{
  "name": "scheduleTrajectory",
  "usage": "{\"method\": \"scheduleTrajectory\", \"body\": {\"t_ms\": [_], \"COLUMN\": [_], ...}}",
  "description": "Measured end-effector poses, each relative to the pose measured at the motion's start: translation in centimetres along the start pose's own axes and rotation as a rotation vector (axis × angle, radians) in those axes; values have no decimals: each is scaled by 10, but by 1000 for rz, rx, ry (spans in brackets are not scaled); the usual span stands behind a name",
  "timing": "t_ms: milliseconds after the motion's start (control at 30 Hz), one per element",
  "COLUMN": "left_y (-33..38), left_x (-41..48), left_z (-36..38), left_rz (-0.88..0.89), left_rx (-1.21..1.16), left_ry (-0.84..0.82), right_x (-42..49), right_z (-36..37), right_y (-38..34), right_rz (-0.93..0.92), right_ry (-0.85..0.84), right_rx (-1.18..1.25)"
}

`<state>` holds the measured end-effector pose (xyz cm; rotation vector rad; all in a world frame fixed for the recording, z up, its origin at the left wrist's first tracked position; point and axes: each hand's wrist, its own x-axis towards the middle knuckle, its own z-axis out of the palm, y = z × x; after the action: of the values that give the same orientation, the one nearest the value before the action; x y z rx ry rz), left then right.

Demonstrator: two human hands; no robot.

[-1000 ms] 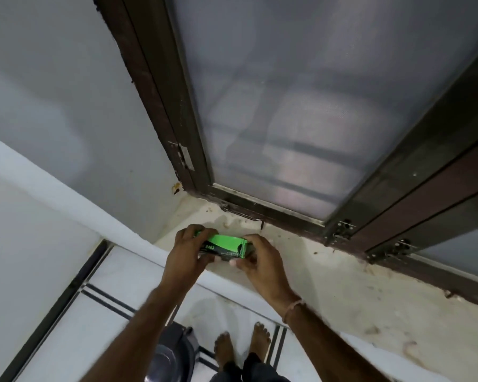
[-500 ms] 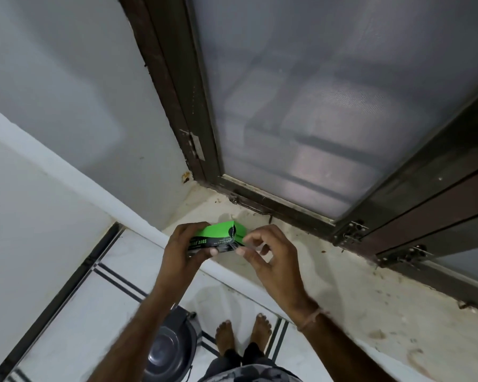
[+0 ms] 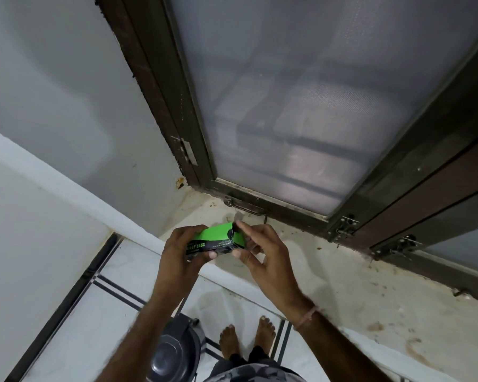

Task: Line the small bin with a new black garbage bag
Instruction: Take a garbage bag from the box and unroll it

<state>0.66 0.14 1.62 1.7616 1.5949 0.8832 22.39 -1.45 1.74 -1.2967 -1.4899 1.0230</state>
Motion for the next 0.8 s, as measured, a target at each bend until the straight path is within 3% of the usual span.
{"method": "scheduleTrajectory", "body": {"t_ms": [433,567,800], "left_y": [7,9,25], "left_x": [-1,0,8], "left_z": [-14,-18,-19], "left_rz": [18,7,83], "left_rx": [77,81,232], "left_ry": [-58,-27,-72], "right_x": [0,-5,-2], "right_z": [-4,-5,-5], "right_y": [-1,-4,-5], "right_rz": [-28,43,214], "right_ry": [1,98,40], "right_rx": [21,190,332]}}
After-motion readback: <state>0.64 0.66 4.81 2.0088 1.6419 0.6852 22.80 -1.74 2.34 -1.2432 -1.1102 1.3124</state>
